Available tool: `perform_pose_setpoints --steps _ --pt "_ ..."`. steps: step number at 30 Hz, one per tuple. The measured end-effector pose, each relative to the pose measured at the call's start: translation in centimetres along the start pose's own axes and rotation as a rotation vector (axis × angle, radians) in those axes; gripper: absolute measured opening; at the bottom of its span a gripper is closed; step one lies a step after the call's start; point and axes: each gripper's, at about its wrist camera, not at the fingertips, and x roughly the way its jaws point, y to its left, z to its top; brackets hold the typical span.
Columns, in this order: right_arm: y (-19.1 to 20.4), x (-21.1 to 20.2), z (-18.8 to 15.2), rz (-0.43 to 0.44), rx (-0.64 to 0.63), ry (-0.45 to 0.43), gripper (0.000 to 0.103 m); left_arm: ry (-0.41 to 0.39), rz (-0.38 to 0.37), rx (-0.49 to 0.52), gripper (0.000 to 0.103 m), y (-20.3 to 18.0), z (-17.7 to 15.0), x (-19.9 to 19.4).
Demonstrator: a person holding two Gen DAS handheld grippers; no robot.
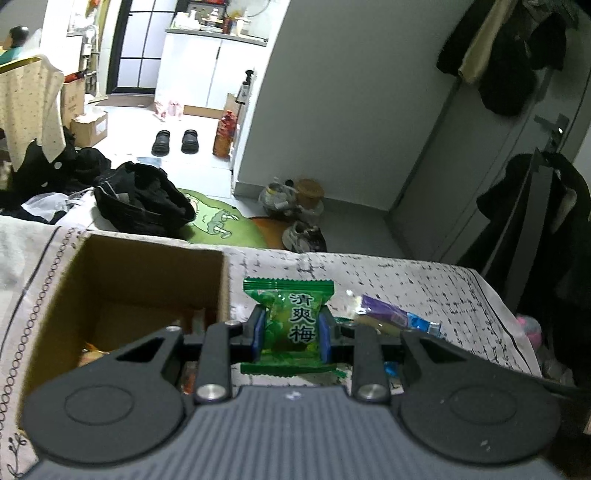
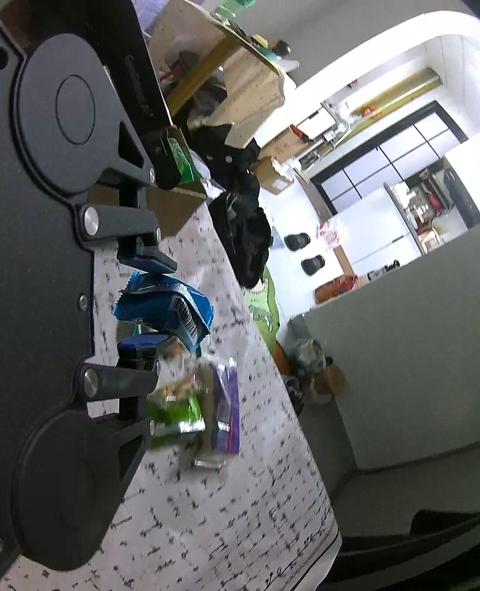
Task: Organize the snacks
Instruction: 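Carry the green plum candy over the box with the left tool while the right tool carries the blue packet, then open the left tool to drop the green candy while the right tool drops the blue packet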
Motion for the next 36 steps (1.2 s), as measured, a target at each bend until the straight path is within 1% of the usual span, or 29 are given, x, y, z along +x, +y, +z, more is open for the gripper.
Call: perform_pose_setpoints --steps 10,25,31,36 --pt "3.3 0.6 -0.1 0.055 -0.033 -0.006 0.034 -0.045 0.032 -0.033 0.028 3.3 1.1 -1.7" --pt "8.0 2.3 -0.8 0.117 -0.075 0.015 0.034 -0.062 0.114 -0.084 0.028 9.0 2.3 -2.5" --pt "9.5 3.5 -1.0 0.127 -0.094 0.035 0.034 -0.043 0.135 -0.095 0.028 10.8 2.3 -1.6" --pt "10.7 4.4 -1.3 0.133 -0.115 0.05 0.034 -0.016 0.162 -0.115 0.028 12.2 2.2 0.1"
